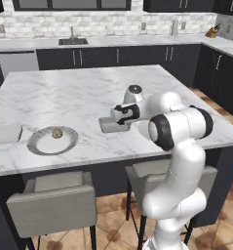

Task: Place two dumplings into each of the tupperware containers and then place the containers in the fridge.

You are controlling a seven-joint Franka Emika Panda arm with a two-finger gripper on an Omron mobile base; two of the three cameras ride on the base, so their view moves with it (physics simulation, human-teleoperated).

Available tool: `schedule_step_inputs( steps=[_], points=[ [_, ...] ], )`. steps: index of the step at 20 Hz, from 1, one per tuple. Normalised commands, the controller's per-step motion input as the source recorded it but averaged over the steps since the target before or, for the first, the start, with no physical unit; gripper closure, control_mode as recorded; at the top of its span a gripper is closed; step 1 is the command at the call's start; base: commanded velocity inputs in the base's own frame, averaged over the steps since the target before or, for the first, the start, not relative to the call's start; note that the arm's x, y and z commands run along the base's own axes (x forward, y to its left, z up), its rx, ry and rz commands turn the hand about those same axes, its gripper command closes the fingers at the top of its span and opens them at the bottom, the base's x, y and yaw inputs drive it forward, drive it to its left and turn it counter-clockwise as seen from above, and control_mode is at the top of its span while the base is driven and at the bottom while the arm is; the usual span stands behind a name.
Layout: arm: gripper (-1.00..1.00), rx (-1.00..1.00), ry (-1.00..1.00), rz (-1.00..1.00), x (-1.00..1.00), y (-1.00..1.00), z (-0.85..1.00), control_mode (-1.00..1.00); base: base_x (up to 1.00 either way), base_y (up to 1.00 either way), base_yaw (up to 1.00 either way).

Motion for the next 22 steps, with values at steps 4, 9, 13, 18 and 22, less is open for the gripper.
schedule_step_inputs(
  steps=[4,9,13,18,22],
  points=[
    [1.0,-0.04,0.05,0.0,0.0,0.06,-0.32,-1.0,0.0,0.0,0.0],
    [1.0,-0.01,0.0,0.01,0.39,0.26,-0.11,-1.0,0.0,0.0,0.0],
    [1.0,-0.01,0.06,0.01,0.5,0.15,-0.11,-1.0,0.0,0.0,0.0],
    [1.0,-0.04,0.14,0.0,0.25,0.01,-0.27,-1.0,0.0,0.0,0.0],
    [1.0,0.0,0.02,0.0,0.41,0.06,-0.14,-1.0,0.0,0.0,0.0]
  ],
)
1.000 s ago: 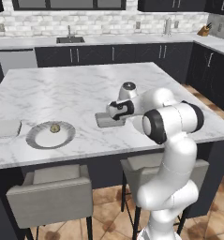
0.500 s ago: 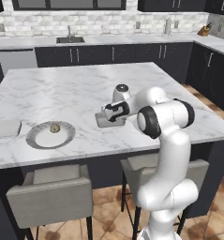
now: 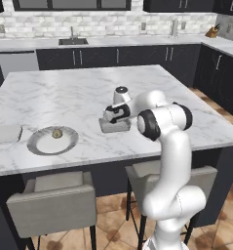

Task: Place two dumplings into each of the tupperware containers and then place the containers in the fridge.

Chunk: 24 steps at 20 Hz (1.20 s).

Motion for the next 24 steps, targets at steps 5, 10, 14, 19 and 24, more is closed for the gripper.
schedule_step_inputs(
  steps=[5,10,14,19,24],
  points=[
    [1.0,-0.01,0.01,0.0,0.44,0.13,-0.18,-1.0,0.0,0.0,0.0],
    [-1.0,-0.01,0.01,0.0,0.16,0.07,-0.18,-1.0,0.0,0.0,0.0],
    [-1.0,0.0,-0.04,0.0,-0.43,-0.05,0.0,-1.0,0.0,0.0,0.0],
    [-1.0,0.0,-0.02,0.0,-0.45,-0.14,-0.06,-1.0,0.0,0.0,0.0],
    [-1.0,0.02,-0.01,0.0,0.26,-0.01,-0.07,-1.0,0.0,0.0,0.0]
  ],
)
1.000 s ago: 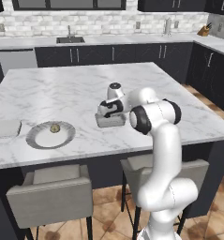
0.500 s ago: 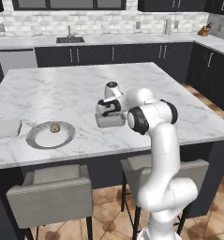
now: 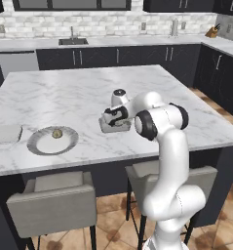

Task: Place two dumplings into each of the tupperware containers and then place the containers in the fridge.

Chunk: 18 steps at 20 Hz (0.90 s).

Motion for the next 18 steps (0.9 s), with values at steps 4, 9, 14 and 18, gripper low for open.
schedule_step_inputs(
  steps=[4,9,14,18],
  points=[
    [-1.0,0.13,-0.09,0.0,0.17,-0.17,0.72,-1.0,0.0,0.0,0.0],
    [-1.0,0.04,0.03,-0.02,-0.28,-0.7,0.69,-1.0,0.0,0.0,0.0],
    [-1.0,0.0,0.09,-0.02,-0.57,-1.0,0.03,-1.0,0.0,0.0,0.0],
    [-1.0,-0.02,0.08,0.27,-1.0,-0.88,0.13,-1.0,0.0,0.0,0.0]
  ],
)
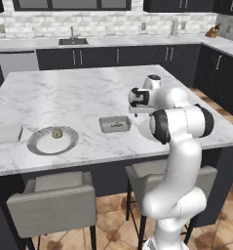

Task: Place two dumplings into each of the tupperware containers and then place the containers in the fridge.

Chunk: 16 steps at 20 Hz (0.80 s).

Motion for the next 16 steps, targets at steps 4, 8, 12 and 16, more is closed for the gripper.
schedule_step_inputs(
  steps=[4,8,12,16],
  points=[
    [-1.0,-0.08,0.0,0.38,-0.98,-0.74,0.16,-1.0,0.0,0.0,0.0],
    [-1.0,-0.12,0.0,0.45,-0.69,-0.65,0.01,-1.0,0.0,0.0,0.0],
    [-1.0,-0.04,0.0,0.35,-0.15,-0.37,0.0,-1.0,0.0,0.0,0.0],
    [-1.0,0.0,0.0,0.04,0.37,-0.11,0.0,-1.0,0.0,0.0,0.0]
  ],
)
